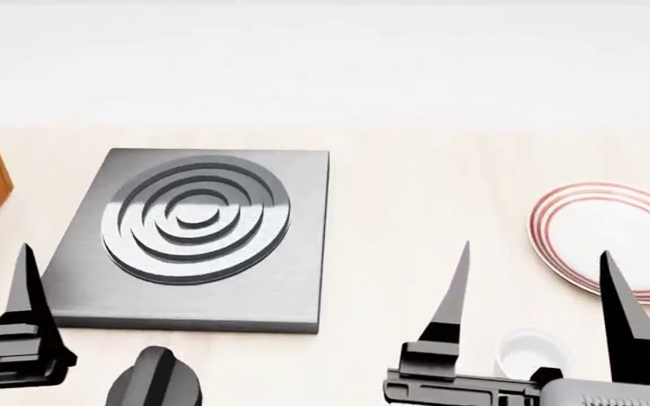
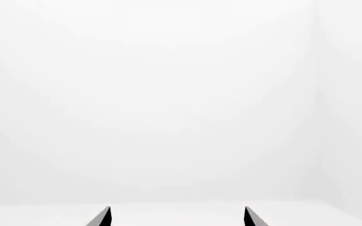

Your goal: Pick the akita bowl on the cookies box and place it on the plate.

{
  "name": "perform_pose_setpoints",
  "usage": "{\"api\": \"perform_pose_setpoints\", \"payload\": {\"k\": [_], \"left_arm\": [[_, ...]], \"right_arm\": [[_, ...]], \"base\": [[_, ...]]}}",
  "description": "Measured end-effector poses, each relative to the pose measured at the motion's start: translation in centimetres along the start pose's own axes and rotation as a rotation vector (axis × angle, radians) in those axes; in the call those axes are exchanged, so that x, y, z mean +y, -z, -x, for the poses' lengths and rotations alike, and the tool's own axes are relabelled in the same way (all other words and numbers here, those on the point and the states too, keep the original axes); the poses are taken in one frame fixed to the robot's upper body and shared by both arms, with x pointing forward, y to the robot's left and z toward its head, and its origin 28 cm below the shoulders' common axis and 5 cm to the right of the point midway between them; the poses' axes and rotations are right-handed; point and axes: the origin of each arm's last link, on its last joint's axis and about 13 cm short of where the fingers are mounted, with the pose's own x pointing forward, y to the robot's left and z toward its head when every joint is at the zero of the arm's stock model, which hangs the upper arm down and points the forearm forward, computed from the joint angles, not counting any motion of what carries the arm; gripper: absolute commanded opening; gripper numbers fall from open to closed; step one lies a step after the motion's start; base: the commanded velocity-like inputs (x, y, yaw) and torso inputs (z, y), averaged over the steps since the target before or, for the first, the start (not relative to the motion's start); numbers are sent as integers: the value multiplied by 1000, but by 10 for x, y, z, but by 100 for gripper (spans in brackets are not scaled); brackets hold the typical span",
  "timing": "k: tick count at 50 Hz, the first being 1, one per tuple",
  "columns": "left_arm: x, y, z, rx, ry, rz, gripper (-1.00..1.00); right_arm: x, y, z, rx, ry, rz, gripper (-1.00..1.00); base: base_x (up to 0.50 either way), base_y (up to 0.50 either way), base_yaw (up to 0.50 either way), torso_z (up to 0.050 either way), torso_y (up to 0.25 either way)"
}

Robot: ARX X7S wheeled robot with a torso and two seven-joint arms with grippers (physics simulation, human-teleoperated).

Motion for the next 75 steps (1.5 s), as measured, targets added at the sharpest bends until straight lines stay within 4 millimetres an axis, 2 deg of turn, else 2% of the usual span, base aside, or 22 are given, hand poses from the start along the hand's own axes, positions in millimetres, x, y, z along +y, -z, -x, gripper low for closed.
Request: {"api": "perform_pose_setpoints", "payload": {"k": [22,29,75], "left_arm": [[2,-1,1,-6,-7,13,100],[2,-1,1,-4,-8,13,100],[2,-1,1,-3,-4,17,100]], "right_arm": [[0,-2,1,-13,-9,-2,100],[0,-1,1,-7,-3,-5,100],[-4,-3,3,-21,-23,-7,100]], "base": [[476,0,0,0,0],[-12,-100,0,0,0],[-98,-500,0,0,0]]}}
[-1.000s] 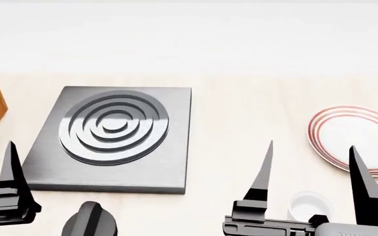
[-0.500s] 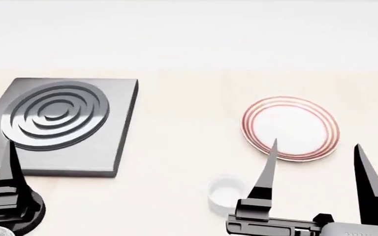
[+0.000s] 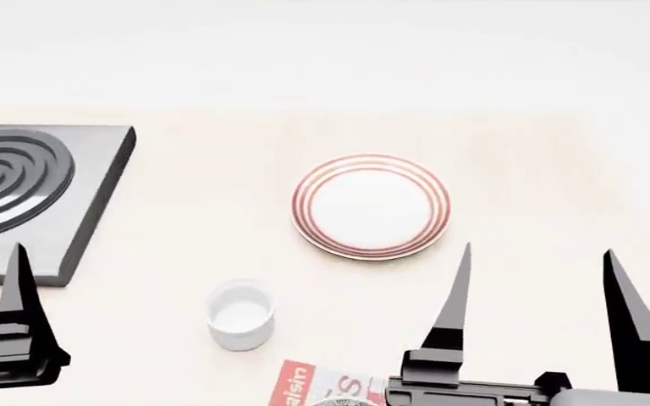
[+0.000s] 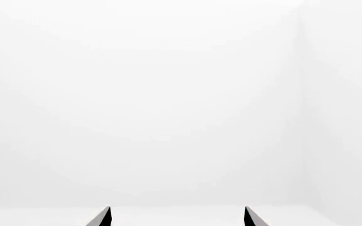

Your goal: Pick the akita bowl on the cookies box and place it on the plate.

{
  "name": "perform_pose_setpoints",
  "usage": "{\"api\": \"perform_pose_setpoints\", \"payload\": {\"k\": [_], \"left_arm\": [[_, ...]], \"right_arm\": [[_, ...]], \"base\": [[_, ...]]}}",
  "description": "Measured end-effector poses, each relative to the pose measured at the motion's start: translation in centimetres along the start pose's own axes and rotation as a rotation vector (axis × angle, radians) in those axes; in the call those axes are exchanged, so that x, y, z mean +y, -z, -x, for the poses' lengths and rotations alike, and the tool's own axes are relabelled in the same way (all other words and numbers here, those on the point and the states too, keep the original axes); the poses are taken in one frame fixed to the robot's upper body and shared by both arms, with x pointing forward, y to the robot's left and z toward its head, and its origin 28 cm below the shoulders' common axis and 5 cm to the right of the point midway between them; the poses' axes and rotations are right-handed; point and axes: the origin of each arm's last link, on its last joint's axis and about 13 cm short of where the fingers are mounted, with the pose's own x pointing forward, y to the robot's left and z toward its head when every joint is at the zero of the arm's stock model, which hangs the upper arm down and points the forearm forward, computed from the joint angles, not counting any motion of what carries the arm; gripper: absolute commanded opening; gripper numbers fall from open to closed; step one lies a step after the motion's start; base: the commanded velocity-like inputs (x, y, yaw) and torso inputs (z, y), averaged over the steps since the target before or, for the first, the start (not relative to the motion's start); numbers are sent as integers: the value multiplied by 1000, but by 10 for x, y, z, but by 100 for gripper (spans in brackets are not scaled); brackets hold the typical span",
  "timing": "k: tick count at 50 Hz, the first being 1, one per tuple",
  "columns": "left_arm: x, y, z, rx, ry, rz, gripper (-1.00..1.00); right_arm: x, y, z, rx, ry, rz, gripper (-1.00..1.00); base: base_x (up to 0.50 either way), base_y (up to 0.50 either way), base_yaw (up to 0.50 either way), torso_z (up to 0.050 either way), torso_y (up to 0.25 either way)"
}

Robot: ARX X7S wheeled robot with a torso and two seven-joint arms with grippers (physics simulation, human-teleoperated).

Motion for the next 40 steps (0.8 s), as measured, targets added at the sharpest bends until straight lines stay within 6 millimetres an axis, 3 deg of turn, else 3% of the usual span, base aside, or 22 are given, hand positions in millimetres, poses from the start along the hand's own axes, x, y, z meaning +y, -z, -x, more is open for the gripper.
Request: {"api": "perform_pose_setpoints", "payload": {"k": [11,26,40], "left_arm": [[0,0,0,0,1,1,100],[0,0,0,0,-1,0,100],[0,0,0,-2,4,6,100]], "right_arm": [[0,1,1,7,-24,-5,100],[1,2,2,13,-16,-19,100],[0,0,3,-8,-15,-24,100]], "base": [[0,-466,0,0,0],[5,-1,0,0,0],[480,0,0,5,0]]}}
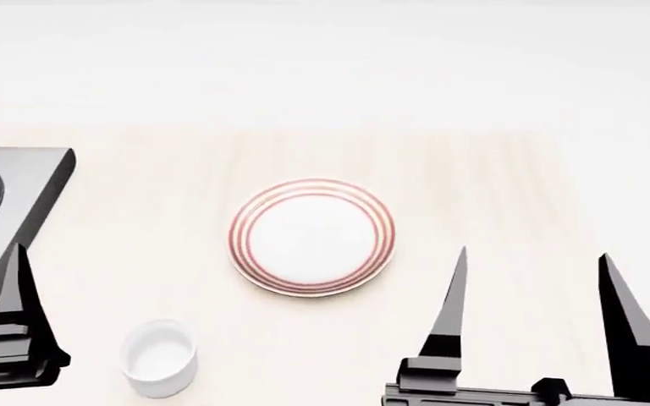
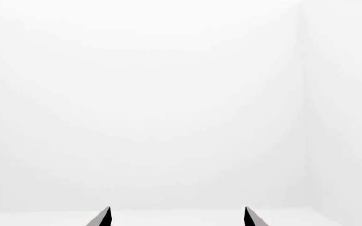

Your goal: Pick the akita bowl on the cookies box and place it on the plate.

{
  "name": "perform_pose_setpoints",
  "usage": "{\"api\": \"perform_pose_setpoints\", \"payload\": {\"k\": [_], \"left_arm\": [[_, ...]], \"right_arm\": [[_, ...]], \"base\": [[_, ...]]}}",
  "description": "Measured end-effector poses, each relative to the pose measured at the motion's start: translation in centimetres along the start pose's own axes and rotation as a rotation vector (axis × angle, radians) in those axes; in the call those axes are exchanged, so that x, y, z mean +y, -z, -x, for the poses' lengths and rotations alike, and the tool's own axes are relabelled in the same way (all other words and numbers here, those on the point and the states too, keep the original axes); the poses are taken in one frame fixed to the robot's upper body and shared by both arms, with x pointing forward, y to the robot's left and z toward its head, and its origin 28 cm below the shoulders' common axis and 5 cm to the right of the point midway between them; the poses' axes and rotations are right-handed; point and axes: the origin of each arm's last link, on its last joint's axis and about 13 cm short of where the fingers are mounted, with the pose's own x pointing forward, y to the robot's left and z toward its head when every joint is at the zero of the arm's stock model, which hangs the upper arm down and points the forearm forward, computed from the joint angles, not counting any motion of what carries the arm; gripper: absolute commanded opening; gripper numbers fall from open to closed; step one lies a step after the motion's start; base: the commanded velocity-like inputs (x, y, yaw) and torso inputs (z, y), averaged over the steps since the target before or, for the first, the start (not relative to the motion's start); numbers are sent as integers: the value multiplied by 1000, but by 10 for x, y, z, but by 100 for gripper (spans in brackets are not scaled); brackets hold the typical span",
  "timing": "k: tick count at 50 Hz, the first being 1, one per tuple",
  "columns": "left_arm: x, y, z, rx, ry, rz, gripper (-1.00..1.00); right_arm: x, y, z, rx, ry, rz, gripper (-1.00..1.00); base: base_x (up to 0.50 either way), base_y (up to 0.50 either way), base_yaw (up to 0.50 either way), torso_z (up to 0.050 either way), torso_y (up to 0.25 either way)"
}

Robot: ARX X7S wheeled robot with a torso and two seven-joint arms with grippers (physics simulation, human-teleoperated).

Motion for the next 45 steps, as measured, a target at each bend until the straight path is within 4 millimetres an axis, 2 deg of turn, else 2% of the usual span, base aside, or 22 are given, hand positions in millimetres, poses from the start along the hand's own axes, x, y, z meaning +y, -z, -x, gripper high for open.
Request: {"api": "perform_pose_setpoints", "payload": {"k": [21,43,45], "left_arm": [[3,-3,-1,-8,11,55,100],[5,-2,-4,19,-14,78,100],[5,-2,-5,20,-16,81,100]], "right_arm": [[1,0,0,-13,5,26,100],[-1,0,0,-25,22,32,100],[-1,0,0,-25,23,32,100]], "base": [[497,-14,0,50,0],[0,0,0,50,0],[0,0,0,0,0]]}}
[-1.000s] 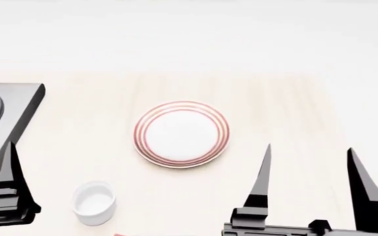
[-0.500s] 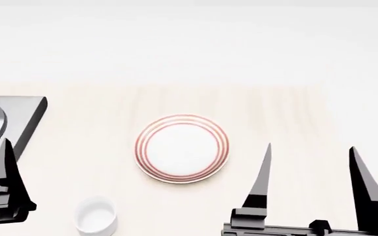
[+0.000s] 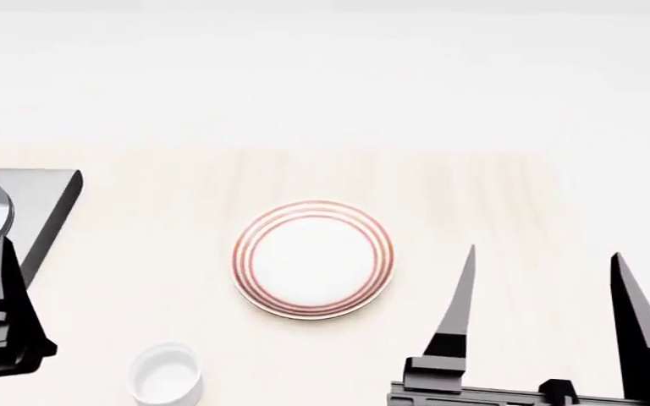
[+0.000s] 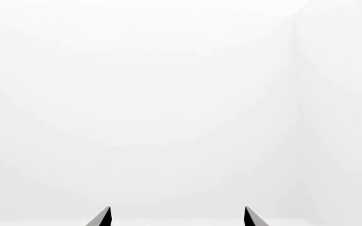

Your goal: Pick the akita bowl on the cookies box and place it on the plate.

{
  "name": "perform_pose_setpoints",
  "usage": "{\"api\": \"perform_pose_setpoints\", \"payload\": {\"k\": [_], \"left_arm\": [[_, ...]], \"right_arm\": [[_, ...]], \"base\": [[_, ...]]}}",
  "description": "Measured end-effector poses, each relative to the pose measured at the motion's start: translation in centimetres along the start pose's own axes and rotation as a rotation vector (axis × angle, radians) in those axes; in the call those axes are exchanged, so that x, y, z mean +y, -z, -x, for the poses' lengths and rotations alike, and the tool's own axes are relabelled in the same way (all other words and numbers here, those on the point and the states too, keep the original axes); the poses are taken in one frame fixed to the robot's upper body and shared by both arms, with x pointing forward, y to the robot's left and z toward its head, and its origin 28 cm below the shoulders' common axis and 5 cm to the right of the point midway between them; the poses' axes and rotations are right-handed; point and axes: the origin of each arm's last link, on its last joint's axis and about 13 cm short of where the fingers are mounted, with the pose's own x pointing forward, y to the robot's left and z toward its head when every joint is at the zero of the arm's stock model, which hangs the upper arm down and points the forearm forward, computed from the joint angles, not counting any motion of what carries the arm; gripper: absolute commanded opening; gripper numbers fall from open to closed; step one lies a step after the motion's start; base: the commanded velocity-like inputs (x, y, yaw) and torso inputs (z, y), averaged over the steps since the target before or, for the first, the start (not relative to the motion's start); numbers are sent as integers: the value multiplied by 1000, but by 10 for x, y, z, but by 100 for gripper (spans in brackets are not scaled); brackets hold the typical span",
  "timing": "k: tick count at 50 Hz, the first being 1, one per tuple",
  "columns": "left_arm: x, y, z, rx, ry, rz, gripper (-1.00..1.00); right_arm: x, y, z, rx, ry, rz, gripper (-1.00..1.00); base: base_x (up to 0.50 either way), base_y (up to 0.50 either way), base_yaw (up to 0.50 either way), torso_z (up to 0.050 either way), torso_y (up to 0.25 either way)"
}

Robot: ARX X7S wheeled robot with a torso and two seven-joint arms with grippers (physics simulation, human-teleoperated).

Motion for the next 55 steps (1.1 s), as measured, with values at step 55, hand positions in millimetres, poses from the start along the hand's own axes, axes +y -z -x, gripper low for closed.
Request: {"api": "perform_pose_setpoints", "payload": {"k": [55], "left_arm": [[5,-3,-4,-18,-27,14,100]], "right_arm": [[-3,-1,0,-3,-10,24,100]], "base": [[0,0,0,0,-205]]}}
